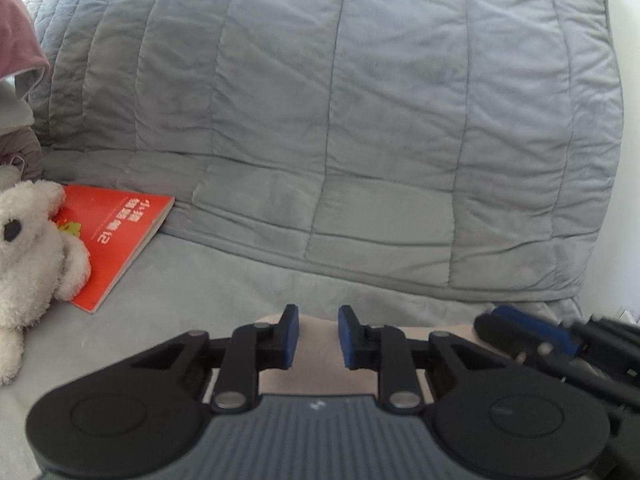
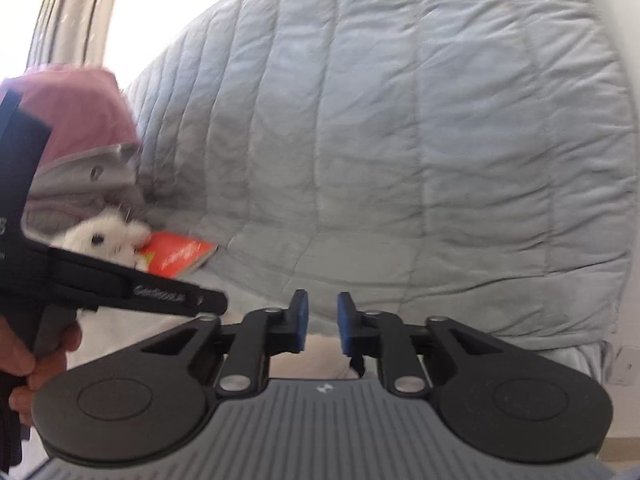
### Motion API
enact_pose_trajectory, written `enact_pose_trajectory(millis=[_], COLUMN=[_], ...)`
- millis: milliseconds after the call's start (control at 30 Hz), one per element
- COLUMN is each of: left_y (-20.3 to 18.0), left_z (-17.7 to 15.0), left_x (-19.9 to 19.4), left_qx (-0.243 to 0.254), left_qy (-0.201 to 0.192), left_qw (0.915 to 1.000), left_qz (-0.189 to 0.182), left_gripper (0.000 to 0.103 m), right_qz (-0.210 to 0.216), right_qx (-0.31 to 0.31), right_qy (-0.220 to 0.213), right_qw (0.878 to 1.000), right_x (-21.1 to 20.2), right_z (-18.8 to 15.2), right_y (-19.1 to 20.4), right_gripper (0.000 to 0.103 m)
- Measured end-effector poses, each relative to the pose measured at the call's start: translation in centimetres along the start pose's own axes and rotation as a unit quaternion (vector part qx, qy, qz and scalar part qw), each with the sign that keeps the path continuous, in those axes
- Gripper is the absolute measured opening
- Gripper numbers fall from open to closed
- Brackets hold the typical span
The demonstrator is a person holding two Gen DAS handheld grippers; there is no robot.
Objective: Fold clothes
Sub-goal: 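Carry the bundle with both grippers toward the pillows and plush toy, then lower the bundle onto the bed and open both grippers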
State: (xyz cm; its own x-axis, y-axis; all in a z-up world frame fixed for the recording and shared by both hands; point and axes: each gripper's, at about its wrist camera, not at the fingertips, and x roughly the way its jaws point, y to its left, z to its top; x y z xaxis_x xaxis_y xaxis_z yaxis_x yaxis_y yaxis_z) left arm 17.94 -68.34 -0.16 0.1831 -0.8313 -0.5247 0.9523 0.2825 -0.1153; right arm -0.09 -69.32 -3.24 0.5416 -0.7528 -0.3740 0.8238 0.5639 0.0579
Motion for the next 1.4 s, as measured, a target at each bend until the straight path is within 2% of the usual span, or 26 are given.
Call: enact_pose_trajectory(millis=[33,133,300,400,567,633,733,967,1067,1133,1267,1367,1400], left_y=[0.1,0.2,0.2,0.1,0.3,0.6,0.6,0.4,-1.0,-2.2,-4.1,-4.7,-4.8], left_z=[-0.1,-1.1,-2.0,-1.1,-1.7,-2.7,-4.6,-8.5,-8.4,-7.9,-6.9,-6.5,-6.4], left_x=[0.4,1.6,1.9,0.0,-5.1,-6.8,-8.5,-11.1,-13.2,-14.3,-16.1,-17.0,-17.2], left_qx=[0.001,0.006,-0.016,-0.009,-0.003,-0.013,-0.018,-0.067,-0.067,-0.060,-0.054,-0.063,-0.065], left_qy=[0.007,0.022,0.004,-0.010,-0.040,-0.045,-0.041,-0.003,0.010,0.033,0.087,0.123,0.132], left_qw=[1.0000,0.9997,0.9999,0.9999,0.9992,0.9989,0.9990,0.9975,0.9971,0.9960,0.9894,0.9821,0.9800], left_qz=[-0.003,-0.007,0.001,-0.004,-0.004,-0.001,0.010,0.025,0.034,0.058,0.103,0.128,0.134], left_gripper=[0.017,0.014,0.013,0.015,0.019,0.020,0.020,0.021,0.029,0.035,0.044,0.047,0.050], right_qz=[0.002,0.010,0.032,0.045,0.067,0.075,0.082,0.096,0.102,0.106,0.085,0.057,0.046], right_qx=[-0.012,-0.050,-0.043,-0.038,-0.030,-0.027,-0.023,-0.015,-0.011,-0.008,0.008,0.020,0.030], right_qy=[0.007,0.027,0.017,0.010,-0.001,-0.006,0.015,0.065,0.086,0.101,0.115,0.139,0.144], right_qw=[1.000,0.998,0.998,0.998,0.997,0.997,0.996,0.993,0.991,0.989,0.990,0.988,0.988], right_x=[0.5,2.1,0.6,-0.4,-2.0,-2.7,-3.7,-6.1,-7.1,-7.8,-9.8,-10.8,-11.2], right_z=[0.1,0.2,0.4,0.5,0.7,0.7,0.6,0.2,0.0,-0.1,1.6,2.7,3.0], right_y=[0.1,0.4,0.0,-0.3,-0.7,-0.9,-0.6,0.2,0.6,0.8,0.7,0.6,0.3], right_gripper=[0.013,0.013,0.015,0.018,0.033,0.033,0.033,0.033,0.033,0.034,0.052,0.054,0.054])
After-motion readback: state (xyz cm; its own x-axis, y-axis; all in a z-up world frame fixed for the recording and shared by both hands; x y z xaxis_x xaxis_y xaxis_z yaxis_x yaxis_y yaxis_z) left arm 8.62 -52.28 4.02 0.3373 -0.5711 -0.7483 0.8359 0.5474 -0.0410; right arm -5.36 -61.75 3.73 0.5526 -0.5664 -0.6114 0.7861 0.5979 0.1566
